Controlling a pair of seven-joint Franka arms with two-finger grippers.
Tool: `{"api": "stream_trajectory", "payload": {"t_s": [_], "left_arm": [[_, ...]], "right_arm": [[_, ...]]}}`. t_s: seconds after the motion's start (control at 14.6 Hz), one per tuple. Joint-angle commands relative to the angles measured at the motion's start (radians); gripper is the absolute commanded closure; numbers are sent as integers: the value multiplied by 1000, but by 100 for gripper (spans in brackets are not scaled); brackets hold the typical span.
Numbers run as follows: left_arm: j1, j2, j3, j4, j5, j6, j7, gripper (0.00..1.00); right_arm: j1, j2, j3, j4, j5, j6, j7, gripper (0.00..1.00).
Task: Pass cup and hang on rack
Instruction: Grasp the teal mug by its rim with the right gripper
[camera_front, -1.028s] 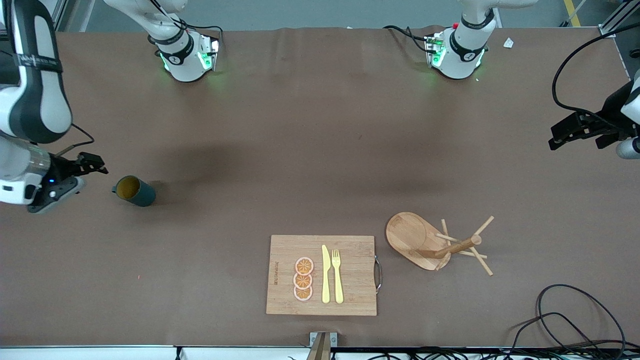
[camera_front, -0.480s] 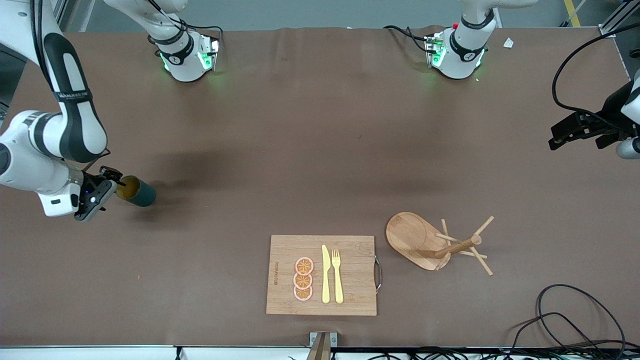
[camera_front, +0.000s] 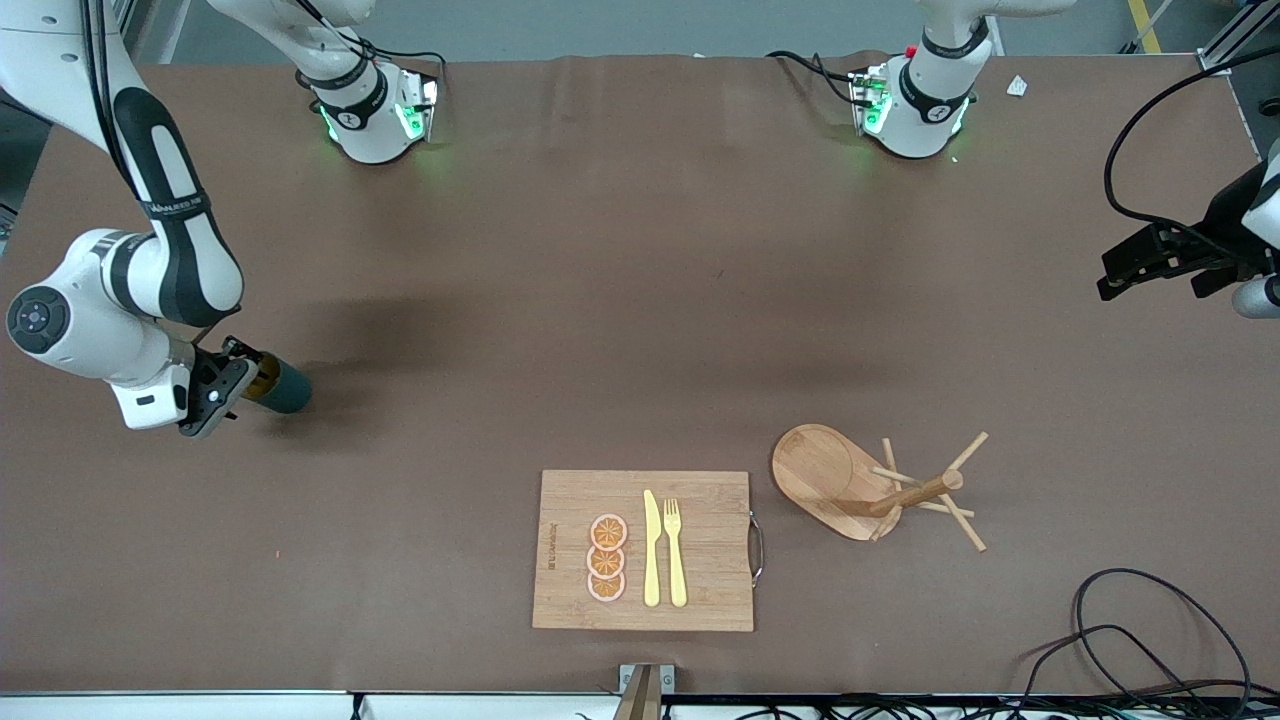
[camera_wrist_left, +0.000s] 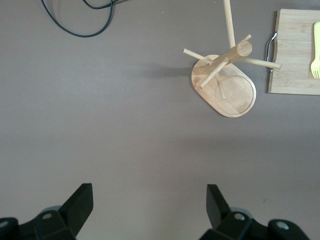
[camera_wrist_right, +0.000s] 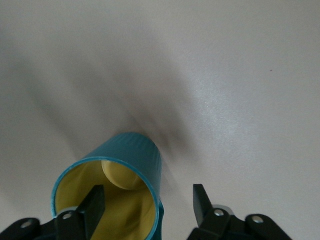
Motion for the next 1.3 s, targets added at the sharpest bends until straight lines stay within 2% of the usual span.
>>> {"api": "stream_trajectory", "payload": {"t_s": [0.0, 0.07, 0.14, 0.41, 0.69, 0.75, 1.03, 1.23], "left_arm": [[1, 10, 2, 23, 14, -2, 18, 0], [0, 10, 2, 23, 14, -2, 18, 0], [0, 10, 2, 23, 14, -2, 18, 0], [1, 11, 2, 23, 14, -2, 18, 0], [1, 11, 2, 21, 14, -2, 18, 0], [1, 12, 2, 21, 14, -2, 18, 0], [1, 12, 2, 21, 14, 1, 18, 0], [1, 12, 2, 21, 14, 3, 19, 0]], "right_arm": [[-26, -12, 11, -36, 16, 28, -26, 70], [-26, -12, 11, -38, 16, 26, -24, 80], [-26, -12, 9, -38, 19, 25, -18, 99], [-18, -18, 9, -29, 19, -9, 36, 100], [55, -78, 14, -10, 19, -170, 317, 100], [96, -95, 14, -4, 19, -217, 422, 100], [247, -128, 15, -4, 19, -253, 728, 100], [405, -135, 17, 13, 21, -254, 1079, 100]]}}
